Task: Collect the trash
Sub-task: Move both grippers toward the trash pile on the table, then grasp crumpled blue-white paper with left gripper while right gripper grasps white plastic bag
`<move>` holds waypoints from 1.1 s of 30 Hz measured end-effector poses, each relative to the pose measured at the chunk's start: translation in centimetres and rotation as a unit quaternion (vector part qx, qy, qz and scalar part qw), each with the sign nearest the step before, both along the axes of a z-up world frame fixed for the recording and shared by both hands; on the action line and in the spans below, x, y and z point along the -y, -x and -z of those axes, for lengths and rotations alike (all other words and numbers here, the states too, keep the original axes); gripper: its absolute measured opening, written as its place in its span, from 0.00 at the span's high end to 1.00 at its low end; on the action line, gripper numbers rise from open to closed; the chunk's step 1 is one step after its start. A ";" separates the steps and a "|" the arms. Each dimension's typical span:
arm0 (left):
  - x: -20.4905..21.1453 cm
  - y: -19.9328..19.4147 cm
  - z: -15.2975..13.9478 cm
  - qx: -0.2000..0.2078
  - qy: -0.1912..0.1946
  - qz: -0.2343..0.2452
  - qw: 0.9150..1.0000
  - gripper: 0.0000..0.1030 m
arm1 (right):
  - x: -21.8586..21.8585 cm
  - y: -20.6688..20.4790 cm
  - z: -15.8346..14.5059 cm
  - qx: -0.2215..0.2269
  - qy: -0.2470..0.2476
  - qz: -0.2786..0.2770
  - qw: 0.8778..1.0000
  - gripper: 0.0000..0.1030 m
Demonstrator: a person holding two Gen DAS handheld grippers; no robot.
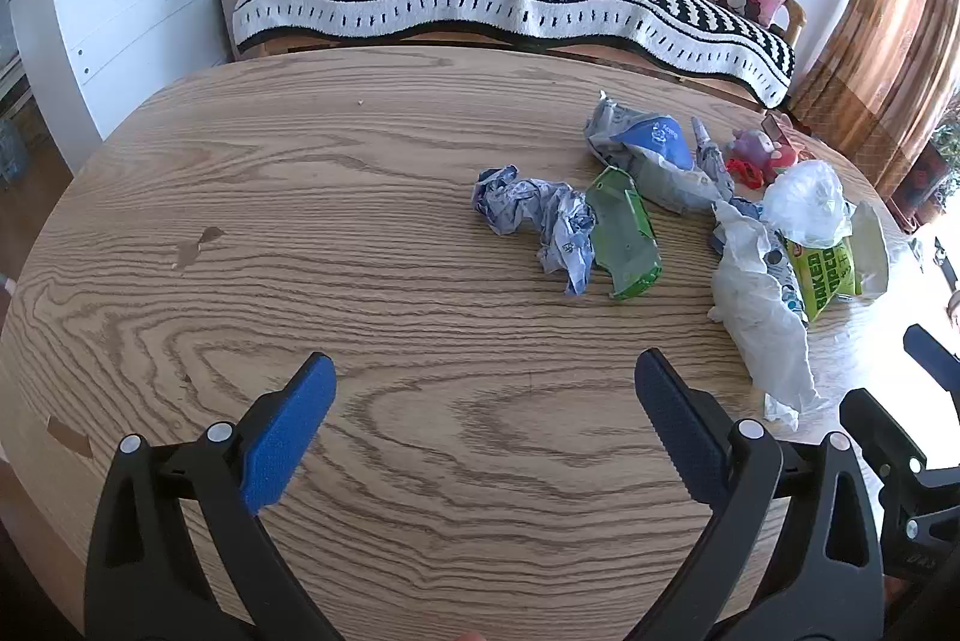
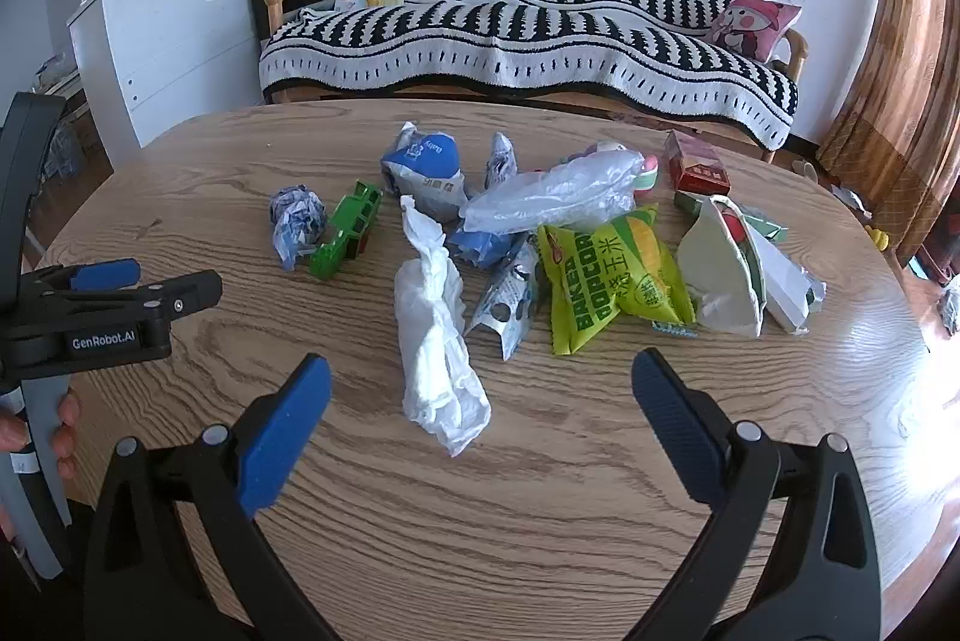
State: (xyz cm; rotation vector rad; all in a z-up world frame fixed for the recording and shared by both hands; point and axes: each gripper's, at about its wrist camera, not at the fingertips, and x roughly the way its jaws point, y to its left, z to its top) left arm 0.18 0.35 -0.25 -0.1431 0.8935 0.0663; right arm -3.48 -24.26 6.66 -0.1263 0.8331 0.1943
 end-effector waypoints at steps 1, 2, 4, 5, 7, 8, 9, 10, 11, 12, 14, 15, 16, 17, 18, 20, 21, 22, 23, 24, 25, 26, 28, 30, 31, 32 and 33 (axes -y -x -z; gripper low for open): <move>0.0 0.0 0.0 0.000 0.001 0.000 1.000 0.06 | 0.1 0.1 0.1 0.000 0.000 -0.001 1.000 0.06; 0.0 0.0 0.0 0.000 0.001 0.000 1.000 0.06 | 0.1 0.1 0.1 0.000 -0.001 -0.001 1.000 0.06; 0.0 0.0 0.0 0.000 0.001 0.000 1.000 0.06 | 0.1 0.1 0.2 0.000 -0.001 -0.001 1.000 0.06; 0.0 0.0 0.1 -0.001 0.000 -0.001 1.000 0.06 | 0.1 0.1 0.2 -0.002 -0.003 -0.001 1.000 0.06; -0.2 0.0 0.2 -0.005 0.004 -0.002 1.000 0.06 | 0.4 0.0 0.3 -0.006 -0.008 -0.004 1.000 0.06; -0.2 0.0 0.3 -0.004 0.006 -0.002 1.000 0.06 | 0.4 -0.1 0.3 -0.008 -0.010 -0.006 1.000 0.06; -0.2 0.0 0.3 -0.004 0.008 -0.002 1.000 0.06 | 0.5 0.0 0.3 -0.008 -0.012 -0.008 1.000 0.06; -0.3 0.0 0.4 -0.004 0.008 -0.003 1.000 0.06 | 0.5 0.1 0.4 -0.008 -0.010 -0.010 1.000 0.06; -0.3 0.0 0.3 -0.006 0.007 -0.002 1.000 0.06 | 0.4 0.1 0.5 -0.007 -0.007 -0.012 1.000 0.06; -0.3 0.0 0.3 -0.008 0.012 -0.003 1.000 0.06 | 0.3 0.1 0.6 -0.005 -0.004 -0.014 1.000 0.06; -0.7 -0.4 0.5 -0.008 0.020 -0.006 1.000 0.06 | 0.1 0.1 0.7 -0.002 0.002 -0.019 1.000 0.06; -0.8 -0.8 0.5 -0.009 0.025 -0.006 1.000 0.06 | 0.1 0.1 0.8 -0.001 0.001 -0.019 1.000 0.06; -0.8 -1.2 0.6 -0.009 0.028 -0.005 1.000 0.06 | 0.1 0.1 0.8 0.000 -0.006 -0.024 1.000 0.06; -0.8 -1.9 0.7 -0.007 0.030 -0.005 0.999 0.06 | 0.0 0.0 0.9 -0.001 -0.015 -0.030 0.999 0.06; -1.0 -2.5 0.7 -0.001 0.057 -0.007 0.998 0.06 | -0.1 -0.2 1.1 -0.003 -0.025 -0.034 0.999 0.06; -1.1 -3.7 0.9 -0.005 0.074 -0.010 0.997 0.06 | -0.4 -0.7 1.5 -0.008 -0.032 -0.041 0.999 0.06; -1.1 -4.3 1.1 -0.011 0.072 -0.013 0.997 0.06 | -0.5 -0.9 1.7 -0.012 -0.032 -0.043 0.999 0.06; -1.0 -5.0 1.5 -0.020 0.067 -0.017 0.997 0.06 | -0.5 -1.0 1.9 -0.014 -0.031 -0.045 0.998 0.06; -0.8 -5.6 2.1 -0.037 0.057 -0.021 0.998 0.06 | -0.6 -1.3 2.3 -0.016 -0.026 -0.046 0.998 0.06; -0.6 -6.3 2.5 -0.043 0.057 -0.018 0.997 0.06 | -0.6 -1.6 2.6 -0.020 -0.020 -0.045 0.999 0.06; -0.4 -7.0 3.2 -0.056 0.057 -0.012 0.997 0.06 | -0.7 -1.7 3.0 -0.026 -0.016 -0.045 0.999 0.06; -0.1 -7.6 4.0 -0.075 0.059 -0.009 0.995 0.06 | -0.7 -2.1 3.4 -0.036 -0.016 -0.048 0.998 0.06; 0.4 -8.7 4.6 -0.083 0.070 0.000 0.994 0.06 | -0.7 -2.4 3.8 -0.042 -0.029 -0.059 0.997 0.10; 1.1 -9.5 4.4 -0.052 0.043 0.009 0.998 0.06 | -0.4 -3.0 4.3 -0.049 -0.041 -0.060 0.996 0.13; 1.5 -10.1 4.7 -0.058 0.023 0.012 0.998 0.06 | -0.2 -3.4 4.7 -0.056 -0.045 -0.058 0.996 0.18; 1.5 -10.3 4.7 -0.045 0.015 0.014 0.999 0.06 | -0.2 -3.7 5.0 -0.064 -0.050 -0.057 0.995 0.21; 1.5 -10.6 4.8 -0.045 0.002 0.012 0.999 0.06 | 0.0 -4.2 5.3 -0.076 -0.061 -0.058 0.994 0.28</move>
